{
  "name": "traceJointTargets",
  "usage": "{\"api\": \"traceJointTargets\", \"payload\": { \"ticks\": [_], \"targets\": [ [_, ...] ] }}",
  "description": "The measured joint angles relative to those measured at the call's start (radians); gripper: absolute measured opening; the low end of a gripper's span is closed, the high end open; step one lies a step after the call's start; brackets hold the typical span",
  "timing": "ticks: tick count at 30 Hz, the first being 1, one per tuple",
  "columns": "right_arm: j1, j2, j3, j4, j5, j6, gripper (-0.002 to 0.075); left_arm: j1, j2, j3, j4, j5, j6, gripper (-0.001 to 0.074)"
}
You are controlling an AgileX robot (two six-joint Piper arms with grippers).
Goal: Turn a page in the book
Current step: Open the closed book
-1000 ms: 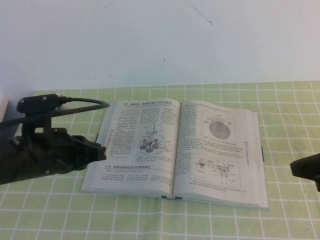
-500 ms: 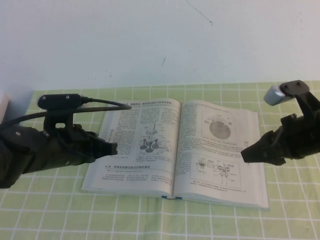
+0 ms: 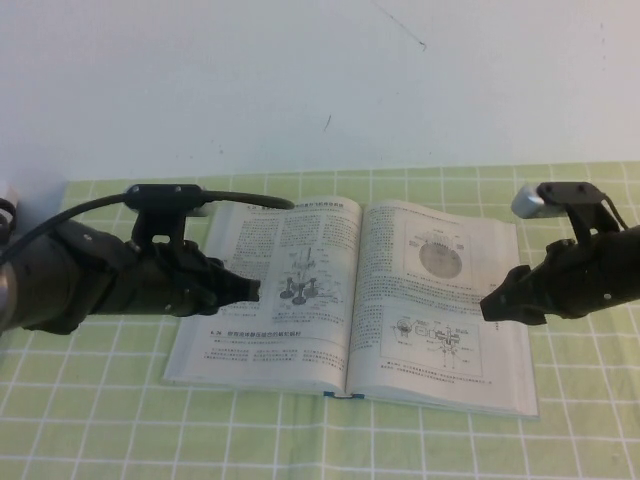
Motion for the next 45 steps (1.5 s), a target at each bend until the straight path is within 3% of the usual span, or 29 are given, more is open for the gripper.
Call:
{"api": "traceJointTargets", "payload": {
  "ticks": [17,45],
  "targets": [
    [0.0,0.102,-0.006,0.106,-0.041,0.016,0.0357,0.0,0.088,-0.006,0.0,-0.106,0.027,-0.0004],
    [0.0,0.109,-0.011,0.218,0.005,-0.082,0.0358,0.0,0.118,-0.012,-0.012,-0.104,0.038,-0.0004]
  ]
}}
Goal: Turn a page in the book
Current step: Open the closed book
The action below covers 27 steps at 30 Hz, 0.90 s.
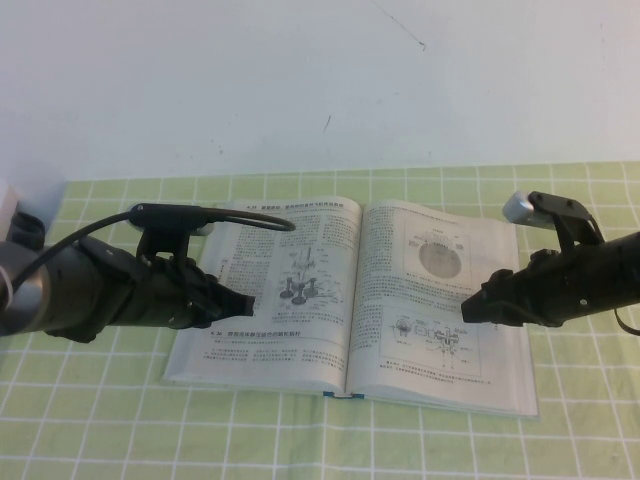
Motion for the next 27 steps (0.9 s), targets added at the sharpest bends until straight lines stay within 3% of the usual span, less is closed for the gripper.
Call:
{"api": "traceJointTargets", "payload": {
  "ticks": [27],
  "targets": [
    [-0.04,0.0,-0.05,-0.18,0.008,0.128,0.0358,0.0,0.0,0.0,0.002,0.0,0.012,-0.0004]
  ]
}}
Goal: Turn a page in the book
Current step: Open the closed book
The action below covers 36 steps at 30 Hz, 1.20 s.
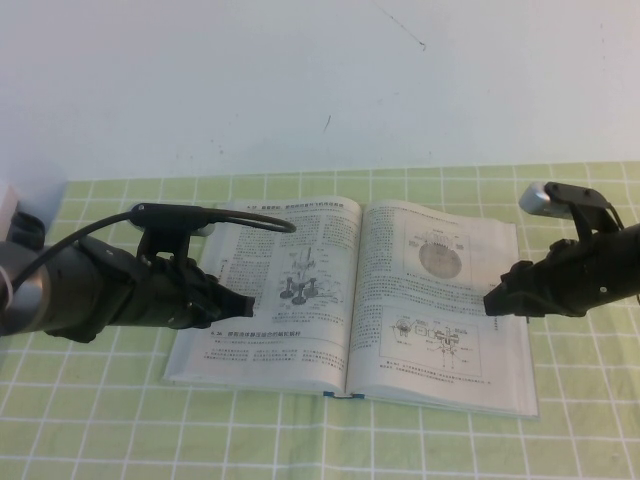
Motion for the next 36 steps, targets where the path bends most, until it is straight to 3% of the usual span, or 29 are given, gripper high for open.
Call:
{"api": "traceJointTargets", "payload": {
  "ticks": [17,36],
  "targets": [
    [0.0,0.069,-0.02,0.086,0.087,-0.032,0.0358,0.0,0.0,0.0,-0.015,0.0,0.0,-0.0004],
    [0.002,0.104,-0.016,0.419,0.269,-0.259,0.0358,0.0,0.0,0.0,-0.019,0.009,-0.001,-0.0004]
  ]
}}
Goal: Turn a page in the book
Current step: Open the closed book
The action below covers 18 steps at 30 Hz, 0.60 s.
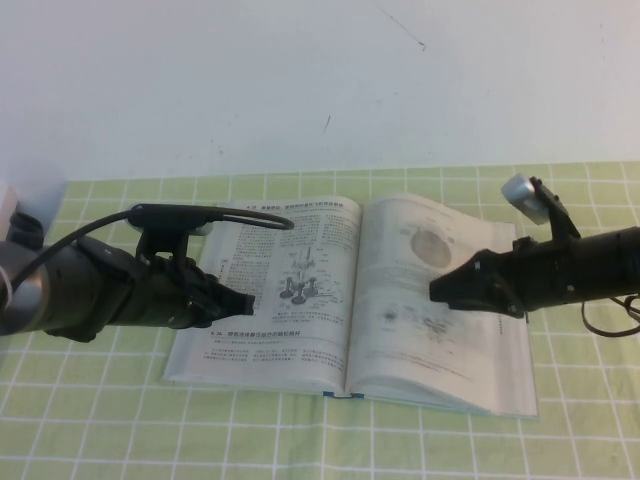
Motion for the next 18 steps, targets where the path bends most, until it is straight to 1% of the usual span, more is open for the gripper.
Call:
{"api": "traceJointTargets", "payload": {
  "ticks": [4,8,11,14,18],
  "targets": [
    [0.002,0.0,0.0,0.096,0.08,-0.053,0.0358,0.0,0.0,-0.002,-0.005,0.004,0.0,-0.0004],
    [-0.014,0.0,-0.002,0.082,0.091,-0.04,0.0358,0.0,0.0,-0.002,-0.005,0.005,0.0,-0.0004],
    [-0.048,-0.009,-0.002,0.01,0.108,-0.013,0.0358,0.0,0.0,-0.002,-0.007,0.006,0.0,-0.0004],
    [-0.073,-0.042,-0.009,-0.115,0.107,0.012,0.0358,0.0,0.0,-0.002,-0.007,0.006,0.0,-0.0004],
    [-0.086,-0.06,-0.02,-0.313,0.034,0.134,0.0358,0.0,0.0,-0.002,-0.007,0.006,0.0,-0.0004]
  ]
}}
